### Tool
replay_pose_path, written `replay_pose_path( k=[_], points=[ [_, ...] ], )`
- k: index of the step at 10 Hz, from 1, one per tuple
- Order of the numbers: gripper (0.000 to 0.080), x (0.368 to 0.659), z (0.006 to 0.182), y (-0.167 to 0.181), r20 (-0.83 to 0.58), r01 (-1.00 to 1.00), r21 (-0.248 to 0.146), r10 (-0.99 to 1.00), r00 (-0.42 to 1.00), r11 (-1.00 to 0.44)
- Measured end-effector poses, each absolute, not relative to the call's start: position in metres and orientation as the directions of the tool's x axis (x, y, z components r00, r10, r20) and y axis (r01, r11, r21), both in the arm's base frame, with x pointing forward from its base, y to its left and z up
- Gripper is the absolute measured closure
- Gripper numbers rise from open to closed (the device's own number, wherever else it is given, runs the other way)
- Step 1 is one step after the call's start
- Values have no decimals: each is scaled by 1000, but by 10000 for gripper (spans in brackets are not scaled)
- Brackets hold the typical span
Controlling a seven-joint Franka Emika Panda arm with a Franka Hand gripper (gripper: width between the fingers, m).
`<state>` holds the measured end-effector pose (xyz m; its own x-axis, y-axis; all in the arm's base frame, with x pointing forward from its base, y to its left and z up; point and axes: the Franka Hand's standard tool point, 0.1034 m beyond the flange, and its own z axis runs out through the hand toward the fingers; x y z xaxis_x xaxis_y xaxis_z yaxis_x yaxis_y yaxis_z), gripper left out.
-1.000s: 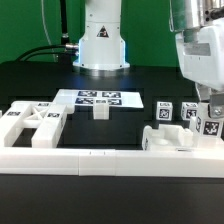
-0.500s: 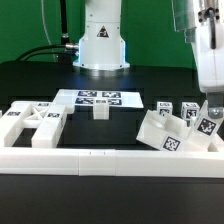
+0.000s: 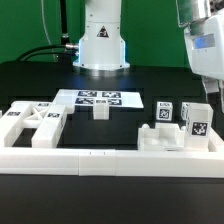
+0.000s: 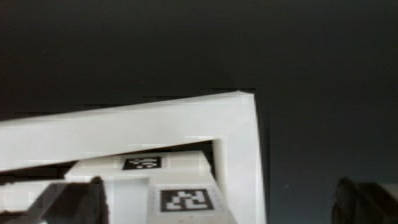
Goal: Assemble chair
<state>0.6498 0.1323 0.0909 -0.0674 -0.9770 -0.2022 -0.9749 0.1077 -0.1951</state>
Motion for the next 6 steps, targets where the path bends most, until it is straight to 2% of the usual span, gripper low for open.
replay_pose_path(
  k=[4, 6],
  points=[
    [150, 649, 89, 131, -120, -938, -250, -953, 278, -242],
    [150, 644, 101, 133, -47, -819, -269, -843, 536, -506]
  ],
)
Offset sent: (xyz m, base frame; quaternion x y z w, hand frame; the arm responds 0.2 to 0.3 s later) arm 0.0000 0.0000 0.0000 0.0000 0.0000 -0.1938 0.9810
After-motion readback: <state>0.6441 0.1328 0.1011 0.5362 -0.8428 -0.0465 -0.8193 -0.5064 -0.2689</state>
